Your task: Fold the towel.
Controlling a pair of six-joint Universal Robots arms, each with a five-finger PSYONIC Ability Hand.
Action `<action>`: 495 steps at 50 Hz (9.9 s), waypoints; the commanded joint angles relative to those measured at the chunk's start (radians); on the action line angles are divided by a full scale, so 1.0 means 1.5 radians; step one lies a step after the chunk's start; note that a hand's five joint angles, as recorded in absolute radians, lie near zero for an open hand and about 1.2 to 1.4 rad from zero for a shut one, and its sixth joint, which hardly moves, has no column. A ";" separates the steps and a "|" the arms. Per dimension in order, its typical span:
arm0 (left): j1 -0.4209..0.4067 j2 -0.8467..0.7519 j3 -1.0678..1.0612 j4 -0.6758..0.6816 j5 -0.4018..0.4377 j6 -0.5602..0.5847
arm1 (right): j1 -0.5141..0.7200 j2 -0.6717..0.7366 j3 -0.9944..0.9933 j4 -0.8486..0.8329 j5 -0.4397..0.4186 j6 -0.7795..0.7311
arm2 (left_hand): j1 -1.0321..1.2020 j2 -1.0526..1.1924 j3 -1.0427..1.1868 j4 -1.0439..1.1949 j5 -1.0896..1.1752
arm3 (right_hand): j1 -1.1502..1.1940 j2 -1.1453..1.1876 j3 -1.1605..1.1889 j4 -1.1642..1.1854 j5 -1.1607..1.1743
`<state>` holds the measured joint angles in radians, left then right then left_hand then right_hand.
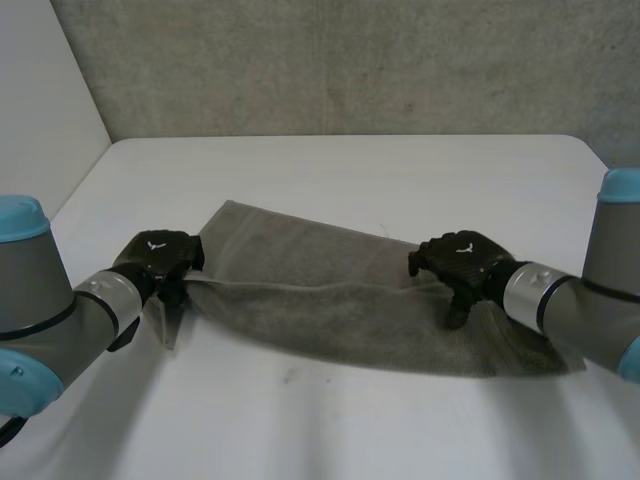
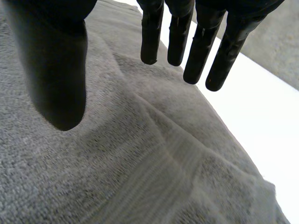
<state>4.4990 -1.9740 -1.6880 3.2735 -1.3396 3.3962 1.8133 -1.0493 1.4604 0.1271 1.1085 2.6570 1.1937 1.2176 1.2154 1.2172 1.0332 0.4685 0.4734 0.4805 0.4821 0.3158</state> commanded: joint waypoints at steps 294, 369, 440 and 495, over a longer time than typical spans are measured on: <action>-0.032 -0.115 0.168 0.029 0.014 0.042 | -0.043 0.033 -0.165 0.130 0.001 -0.091 | 0.135 0.119 0.121 0.119 0.126 | 0.618 0.615 0.611 0.609 0.604; 0.024 0.184 -0.177 0.044 -0.035 0.270 | -0.281 -0.382 0.201 0.079 -0.040 -0.115 | 0.135 0.119 0.121 0.119 0.126 | 0.618 0.615 0.611 0.609 0.604; -0.043 -0.482 0.725 -0.153 -0.063 0.246 | -0.095 0.344 -0.581 0.095 0.175 -0.095 | 0.135 0.119 0.121 0.119 0.126 | 0.618 0.615 0.611 0.609 0.604; -0.067 0.015 0.070 0.016 -0.100 -0.024 | -0.195 -0.054 0.129 -0.113 0.076 -0.001 | -0.675 -0.691 -0.689 -0.691 -0.684 | -0.029 -0.032 -0.037 -0.038 -0.043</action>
<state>4.4000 -1.9664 -1.5212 3.2624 -1.4898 3.3762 1.5344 -1.1325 1.5586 0.0952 1.2506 2.6540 0.1749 0.1695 0.1707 0.1687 0.0271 0.3277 0.3273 0.3279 0.3277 0.1667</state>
